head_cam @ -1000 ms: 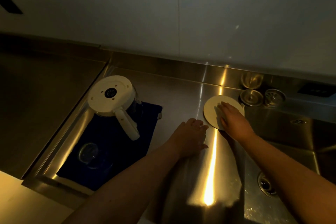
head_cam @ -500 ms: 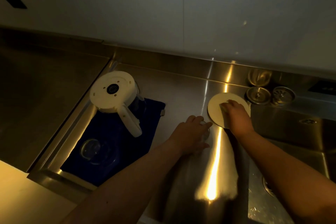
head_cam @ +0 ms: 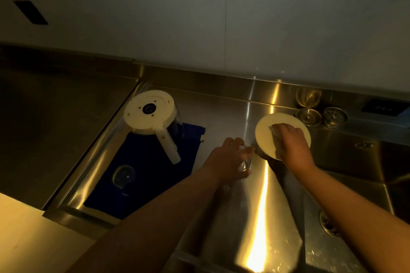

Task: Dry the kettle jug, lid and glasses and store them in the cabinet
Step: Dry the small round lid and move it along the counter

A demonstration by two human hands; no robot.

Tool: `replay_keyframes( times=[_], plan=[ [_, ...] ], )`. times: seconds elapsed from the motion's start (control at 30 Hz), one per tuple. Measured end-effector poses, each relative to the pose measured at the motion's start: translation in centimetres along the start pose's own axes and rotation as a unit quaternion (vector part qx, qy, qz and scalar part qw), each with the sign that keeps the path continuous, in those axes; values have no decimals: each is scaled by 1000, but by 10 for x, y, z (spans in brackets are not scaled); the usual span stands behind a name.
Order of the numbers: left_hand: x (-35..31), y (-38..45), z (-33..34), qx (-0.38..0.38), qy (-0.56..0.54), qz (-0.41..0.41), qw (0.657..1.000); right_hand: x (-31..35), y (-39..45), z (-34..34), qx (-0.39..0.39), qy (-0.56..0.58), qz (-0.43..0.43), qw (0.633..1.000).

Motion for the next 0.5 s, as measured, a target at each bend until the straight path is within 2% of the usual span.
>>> replay_keyframes(
  times=[0.1,0.17,0.3,0.5],
  plan=[
    [-6,-22,-25,-55,-21,29,998,29,-19,-23,-29,12,-23,999],
    [-11,-37,-40,-90,7,47,995,50,-32,-36,-42,18,-35,998],
    [-2,-69,-60,-74,-11,25,997,98,-57,-53,-35,-11,-64,997],
    [13,-146,-95,-104,24,35,994,175,-102,-70,-49,-18,-91,994]
  ],
)
Point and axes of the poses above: each hand's wrist, its own y-axis towards the middle knuckle, its own z-axis out of the palm, x = y × z, the point moved 7 cm from there along y, towards the middle knuckle
